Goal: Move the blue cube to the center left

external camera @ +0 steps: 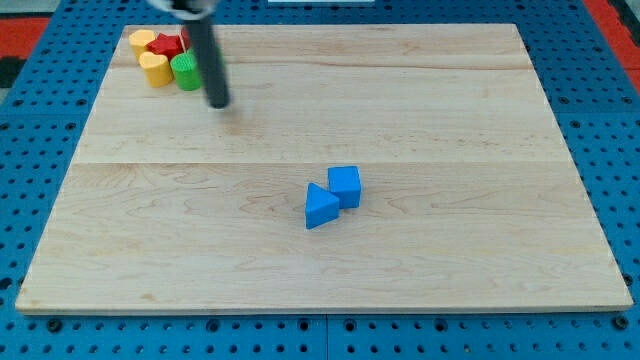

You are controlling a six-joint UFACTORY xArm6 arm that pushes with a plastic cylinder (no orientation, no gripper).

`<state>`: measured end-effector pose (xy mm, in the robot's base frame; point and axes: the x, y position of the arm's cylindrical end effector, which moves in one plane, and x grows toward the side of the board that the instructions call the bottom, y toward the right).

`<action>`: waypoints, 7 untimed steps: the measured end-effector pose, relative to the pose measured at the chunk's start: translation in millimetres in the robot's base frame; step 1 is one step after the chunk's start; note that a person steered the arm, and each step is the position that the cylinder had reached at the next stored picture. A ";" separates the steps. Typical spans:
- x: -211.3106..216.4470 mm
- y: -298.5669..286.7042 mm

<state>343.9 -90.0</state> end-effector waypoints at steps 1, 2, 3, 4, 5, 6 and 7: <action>23.1 110.9; 65.8 188.2; 108.0 218.9; 156.8 219.9; 171.4 177.1; 164.0 152.1; 154.9 131.0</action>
<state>498.7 41.0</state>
